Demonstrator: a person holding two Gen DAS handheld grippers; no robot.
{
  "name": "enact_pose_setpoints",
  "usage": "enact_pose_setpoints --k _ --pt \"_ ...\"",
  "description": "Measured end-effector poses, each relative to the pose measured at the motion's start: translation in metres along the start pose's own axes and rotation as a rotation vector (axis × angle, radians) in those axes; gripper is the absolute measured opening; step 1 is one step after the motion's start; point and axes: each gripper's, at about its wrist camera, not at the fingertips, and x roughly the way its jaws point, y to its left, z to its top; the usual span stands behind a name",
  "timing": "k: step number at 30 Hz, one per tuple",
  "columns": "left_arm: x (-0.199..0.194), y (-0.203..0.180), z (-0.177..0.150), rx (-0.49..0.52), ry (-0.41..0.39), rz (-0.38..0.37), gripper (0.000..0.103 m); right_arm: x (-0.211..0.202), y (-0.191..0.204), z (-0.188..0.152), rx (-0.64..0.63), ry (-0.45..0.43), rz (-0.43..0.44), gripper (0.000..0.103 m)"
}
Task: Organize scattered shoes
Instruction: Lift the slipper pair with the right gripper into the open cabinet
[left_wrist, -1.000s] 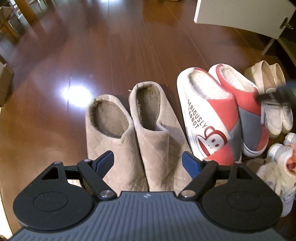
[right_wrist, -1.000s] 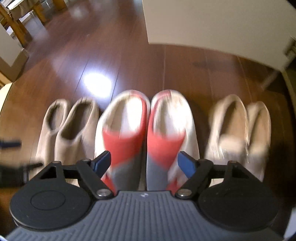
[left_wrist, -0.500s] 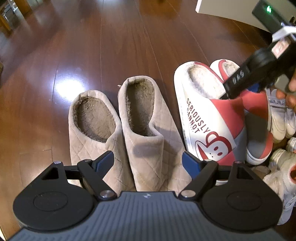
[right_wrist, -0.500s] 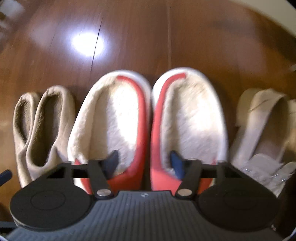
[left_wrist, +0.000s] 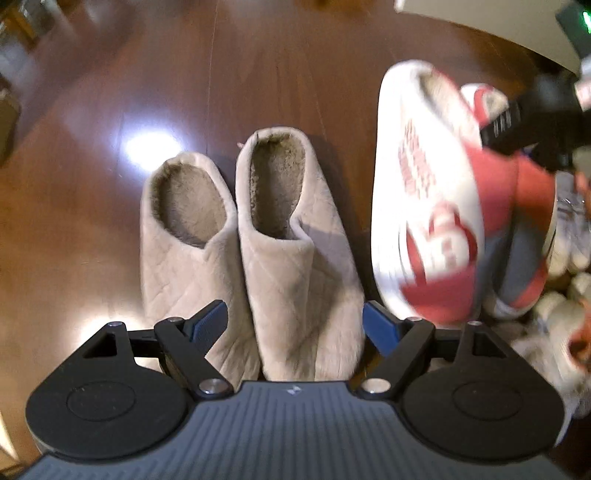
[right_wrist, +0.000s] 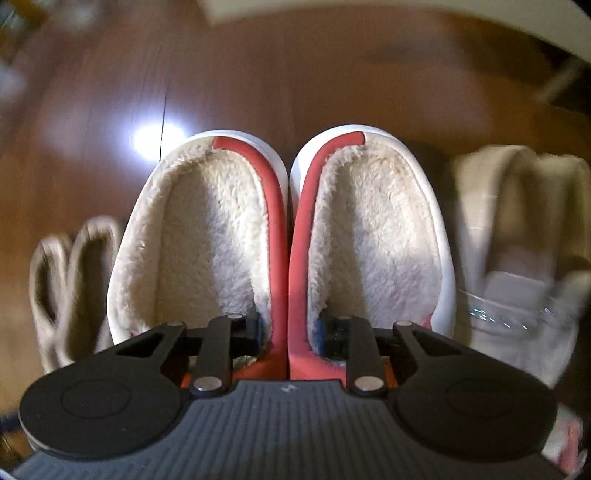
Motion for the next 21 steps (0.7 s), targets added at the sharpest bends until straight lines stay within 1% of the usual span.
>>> enact_pose_setpoints --k 2,3,4,6,7,8,10,11,12,13,15,16,18,20,21 --pt "-0.04 -0.007 -0.005 0.072 -0.04 0.045 0.082 -0.049 -0.009 -0.002 0.122 -0.028 0.036 0.022" --pt "-0.061 -0.011 -0.007 0.119 -0.057 0.075 0.082 -0.067 -0.012 -0.003 0.163 -0.034 0.047 0.022" --pt "-0.078 -0.015 -0.009 0.152 -0.072 0.086 0.082 -0.081 -0.015 -0.004 0.195 -0.037 0.056 0.022" --pt "-0.133 -0.026 -0.016 0.248 -0.132 0.085 0.082 -0.147 -0.031 -0.01 0.336 -0.062 0.085 0.022" --pt "-0.146 -0.03 -0.017 0.274 -0.146 0.08 0.082 -0.174 -0.038 -0.011 0.389 -0.075 0.089 0.022" --pt "-0.174 -0.039 -0.019 0.333 -0.177 0.07 0.082 -0.199 -0.044 -0.011 0.434 -0.087 0.087 0.022" --pt "-0.212 -0.055 -0.022 0.419 -0.222 0.059 0.082 -0.28 -0.066 -0.014 0.566 -0.13 0.065 0.022" --pt "-0.24 -0.068 -0.021 0.48 -0.261 0.046 0.082 -0.314 -0.075 -0.015 0.608 -0.151 0.044 0.022" --pt "-0.261 -0.079 -0.019 0.524 -0.294 0.033 0.082 -0.336 -0.08 -0.015 0.633 -0.166 0.026 0.022" --pt "-0.27 -0.086 -0.016 0.546 -0.31 0.024 0.083 -0.354 -0.084 -0.015 0.651 -0.178 0.013 0.022" --pt "-0.305 -0.111 -0.005 0.621 -0.378 -0.016 0.083 -0.415 -0.101 -0.016 0.718 -0.232 -0.032 0.022" --pt "-0.312 -0.12 -0.001 0.639 -0.401 -0.034 0.083 -0.436 -0.109 -0.016 0.748 -0.255 -0.049 0.022" --pt "-0.33 -0.144 0.013 0.699 -0.461 -0.099 0.083 -0.469 -0.125 -0.017 0.808 -0.294 -0.078 0.022" --pt "-0.333 -0.165 0.023 0.758 -0.496 -0.145 0.083 -0.494 -0.142 -0.016 0.874 -0.33 -0.113 0.022" --pt "-0.329 -0.177 0.03 0.803 -0.515 -0.175 0.083 -0.501 -0.15 -0.014 0.903 -0.339 -0.134 0.022"
